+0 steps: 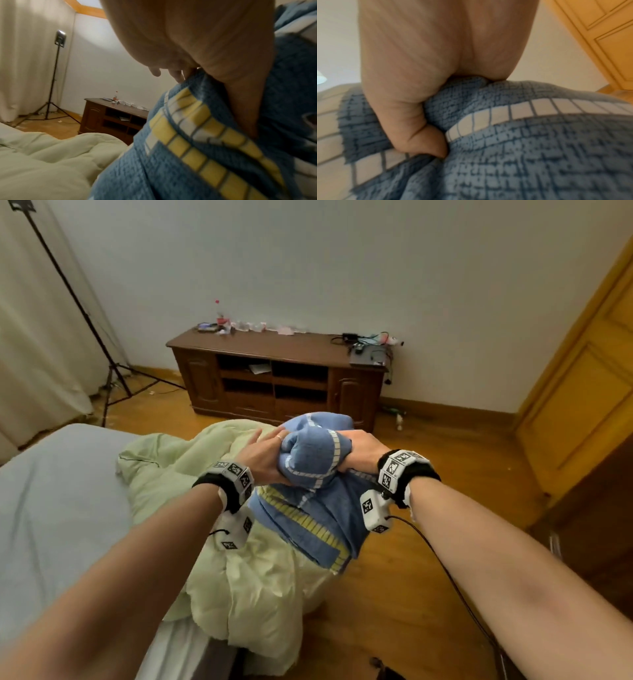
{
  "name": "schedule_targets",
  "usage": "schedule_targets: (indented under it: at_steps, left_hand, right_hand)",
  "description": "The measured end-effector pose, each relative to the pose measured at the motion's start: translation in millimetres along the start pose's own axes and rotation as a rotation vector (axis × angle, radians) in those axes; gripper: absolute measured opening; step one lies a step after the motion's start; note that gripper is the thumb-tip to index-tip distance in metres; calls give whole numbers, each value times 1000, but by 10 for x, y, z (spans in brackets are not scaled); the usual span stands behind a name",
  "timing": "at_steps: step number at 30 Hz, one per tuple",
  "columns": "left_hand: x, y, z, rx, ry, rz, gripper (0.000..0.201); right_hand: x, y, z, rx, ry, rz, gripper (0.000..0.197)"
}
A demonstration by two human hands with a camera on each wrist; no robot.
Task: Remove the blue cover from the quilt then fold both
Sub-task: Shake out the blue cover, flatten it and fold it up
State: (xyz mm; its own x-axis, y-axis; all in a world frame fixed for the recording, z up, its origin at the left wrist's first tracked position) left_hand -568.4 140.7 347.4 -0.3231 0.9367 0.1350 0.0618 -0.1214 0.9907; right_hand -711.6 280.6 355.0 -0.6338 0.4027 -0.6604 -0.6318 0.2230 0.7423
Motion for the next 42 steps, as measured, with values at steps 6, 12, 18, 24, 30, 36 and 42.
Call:
schedule_targets:
  at_steps: [6,12,18,24,30,36,42]
  left_hand:
    - [397,-132,-1194,6,-119,214,109]
    - [355,-439,-2511,-35,-227,-172,147]
    - [423,-223,-3709,-18,-216,53,51]
    - [496,-35,-4823,83,-121,96,19]
    - [315,-108,-6011,223,170,297,31]
    - [78,-117,-7023,376,431,758,41]
    - [-312,10,-7560,563,548,1324,32]
  right_hand:
    - [780,734,-478,56,-87,70,43]
    - [1270,1331,-1251,72,-25,281,42]
    - [1719,2102,-2131,98,-72,397,47]
    - [2334,2862,-2730,387,-121,225,38]
    - [3602,3230,-3533,552,-285,-215,133]
    - [4340,3397,-4685,327,-263,-800,136]
    - [4278,3524,-5920,99,-206,-1136,123]
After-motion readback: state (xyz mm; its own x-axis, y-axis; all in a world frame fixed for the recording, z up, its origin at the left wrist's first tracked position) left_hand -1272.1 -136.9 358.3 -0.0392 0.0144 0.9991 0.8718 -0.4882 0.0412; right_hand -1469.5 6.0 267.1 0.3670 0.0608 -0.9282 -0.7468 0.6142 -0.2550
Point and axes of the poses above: each hand's wrist, its own z-axis away from the middle knuckle, its own y-axis out of the back of the hand, x = y × z, the point moved 6 cm from there along -z, towards the middle knuckle, and after that the axes turned 4 degrees about -z, right-handed, at the moved point
